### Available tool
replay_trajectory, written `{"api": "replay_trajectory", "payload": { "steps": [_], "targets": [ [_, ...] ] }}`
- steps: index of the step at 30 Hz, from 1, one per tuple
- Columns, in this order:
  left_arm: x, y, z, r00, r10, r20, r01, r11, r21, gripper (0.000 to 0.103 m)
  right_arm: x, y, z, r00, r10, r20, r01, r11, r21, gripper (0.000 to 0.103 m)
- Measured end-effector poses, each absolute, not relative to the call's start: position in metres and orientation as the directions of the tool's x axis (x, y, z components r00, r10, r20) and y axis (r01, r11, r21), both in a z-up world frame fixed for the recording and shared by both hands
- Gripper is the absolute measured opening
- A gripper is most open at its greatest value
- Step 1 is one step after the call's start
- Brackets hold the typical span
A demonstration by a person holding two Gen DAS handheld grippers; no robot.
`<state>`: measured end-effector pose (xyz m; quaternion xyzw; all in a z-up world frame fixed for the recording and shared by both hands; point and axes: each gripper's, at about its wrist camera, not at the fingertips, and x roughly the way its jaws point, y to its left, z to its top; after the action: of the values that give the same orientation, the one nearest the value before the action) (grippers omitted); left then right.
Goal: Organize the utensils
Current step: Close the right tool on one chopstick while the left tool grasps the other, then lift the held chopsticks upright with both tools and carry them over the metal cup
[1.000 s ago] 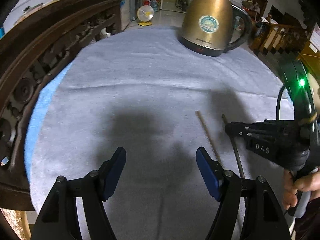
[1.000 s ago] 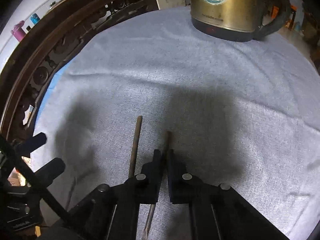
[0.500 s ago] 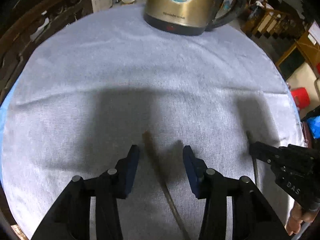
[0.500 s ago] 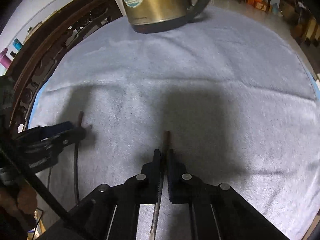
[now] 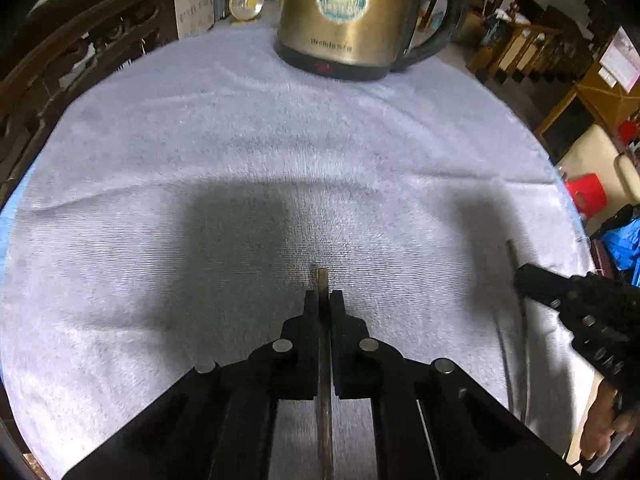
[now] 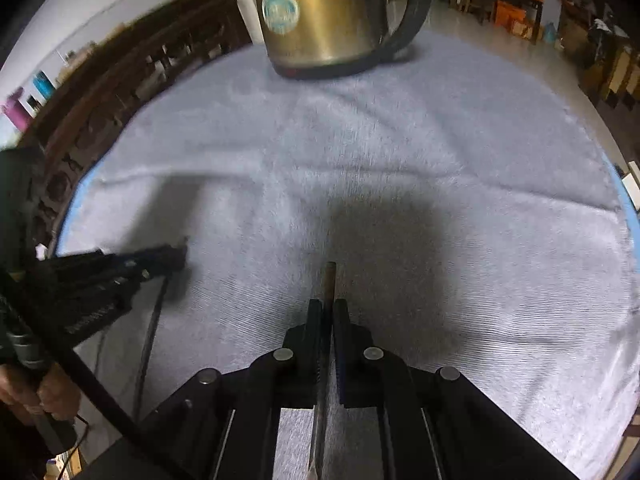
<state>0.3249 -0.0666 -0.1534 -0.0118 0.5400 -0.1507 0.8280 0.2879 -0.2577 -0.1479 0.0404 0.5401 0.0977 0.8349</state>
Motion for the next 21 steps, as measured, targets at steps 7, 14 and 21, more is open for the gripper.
{"api": "replay_trajectory", "payload": {
  "steps": [7,14,21],
  "targets": [
    [0.283,-0.035,-0.089,0.519,-0.313,-0.795,0.257,0.945,-0.204,0.005,0.25,-0.277,-0.091,0.566,0.243,-0.788,-0.097,0.969,0.229,0.006],
    [0.231,-0.001,-0.036,0.649,-0.339,-0.681,0.267,0.94,-0.214,0.005,0.191,-0.302,-0.044,0.716,0.233,-0.658,-0.057,0.959,0.277,0.006],
    [0.164,0.028,-0.004,0.754,-0.329,-0.569,0.247,0.944,-0.219,0.005,0.106,-0.305,0.007,0.835,0.167,-0.524,-0.025,0.963,0.267,0.006]
  ]
}}
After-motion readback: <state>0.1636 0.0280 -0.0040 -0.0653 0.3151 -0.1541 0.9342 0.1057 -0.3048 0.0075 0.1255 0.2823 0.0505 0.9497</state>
